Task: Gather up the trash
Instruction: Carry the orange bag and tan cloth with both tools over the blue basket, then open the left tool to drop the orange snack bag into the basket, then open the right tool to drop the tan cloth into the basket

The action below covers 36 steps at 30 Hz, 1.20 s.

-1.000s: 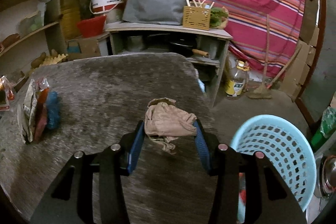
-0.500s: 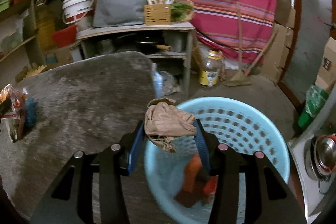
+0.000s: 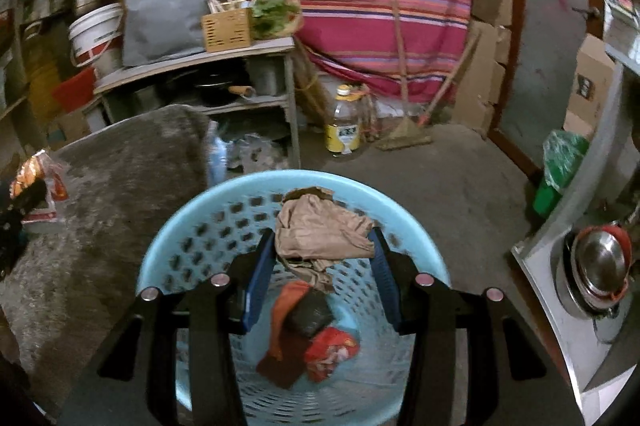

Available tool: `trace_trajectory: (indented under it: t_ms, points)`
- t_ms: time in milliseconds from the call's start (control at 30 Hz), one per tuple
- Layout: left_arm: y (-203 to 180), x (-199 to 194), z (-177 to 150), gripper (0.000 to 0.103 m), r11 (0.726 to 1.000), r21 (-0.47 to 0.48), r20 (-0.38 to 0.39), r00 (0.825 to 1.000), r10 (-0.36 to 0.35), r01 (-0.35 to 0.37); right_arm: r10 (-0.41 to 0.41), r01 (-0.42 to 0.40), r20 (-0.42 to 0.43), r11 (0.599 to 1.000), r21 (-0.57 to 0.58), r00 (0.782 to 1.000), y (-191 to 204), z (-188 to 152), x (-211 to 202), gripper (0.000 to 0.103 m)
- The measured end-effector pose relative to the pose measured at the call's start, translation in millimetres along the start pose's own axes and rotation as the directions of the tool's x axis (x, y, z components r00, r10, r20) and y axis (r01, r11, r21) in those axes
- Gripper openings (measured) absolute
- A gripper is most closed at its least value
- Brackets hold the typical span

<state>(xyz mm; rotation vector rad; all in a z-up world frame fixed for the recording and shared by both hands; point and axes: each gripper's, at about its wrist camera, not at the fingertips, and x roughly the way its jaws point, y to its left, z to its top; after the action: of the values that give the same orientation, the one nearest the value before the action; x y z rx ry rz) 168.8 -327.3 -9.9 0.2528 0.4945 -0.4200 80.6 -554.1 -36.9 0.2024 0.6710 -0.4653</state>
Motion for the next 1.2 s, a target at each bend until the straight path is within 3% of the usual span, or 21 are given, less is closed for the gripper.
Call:
trace_trajectory:
  t_ms: [233,533,567,633,767,900,1100,1200]
  points:
    - [-68.6,19.7,4.3,0.055,0.994,0.059,-0.024,0.995,-0.096,0.097,-0.009,0.01,-0.013,0.999,0.038,1.0,-25.0,-5.6,2.9,0.047]
    - [-101.0,26.0,11.9,0.061,0.982,0.098,-0.035,0.987,-0.158,0.16,-0.005,0.007,-0.024,0.998,0.061,1.0,-32.1,-8.0,8.4,0.047]
    - [-99.6,24.4,12.4,0.066,0.983,0.093,-0.029,0.988,-0.154,0.156,-0.004,0.005,-0.023,0.998,0.064,1.0,-31.9,-7.8,8.3,0.047]
    - [-92.5,17.6,13.8,0.085,0.988,0.073,-0.005,0.991,-0.136,0.136,0.0,0.002,-0.025,0.998,0.066,1.0,-30.0,-7.5,9.3,0.047]
    - [-72.6,5.7,16.2,0.087,0.991,0.05,0.016,0.992,-0.123,0.122,0.01,-0.008,-0.034,0.999,0.054,0.999,-21.2,-6.4,13.3,0.047]
    - [-40.8,-10.1,12.9,0.094,0.997,0.023,0.045,0.996,-0.072,0.071,0.03,-0.029,-0.04,0.999,0.041,0.999,-7.1,-4.7,16.8,0.047]
    - [14.3,-25.6,6.4,0.096,1.0,-0.02,0.052,0.999,-0.003,0.004,0.04,-0.038,-0.065,0.999,0.033,0.997,14.5,-5.3,26.5,0.048]
    - [48.7,-32.0,1.9,0.097,0.998,-0.041,0.047,0.997,0.058,-0.056,0.021,-0.018,-0.074,0.999,0.041,0.997,22.0,-5.1,29.7,0.061]
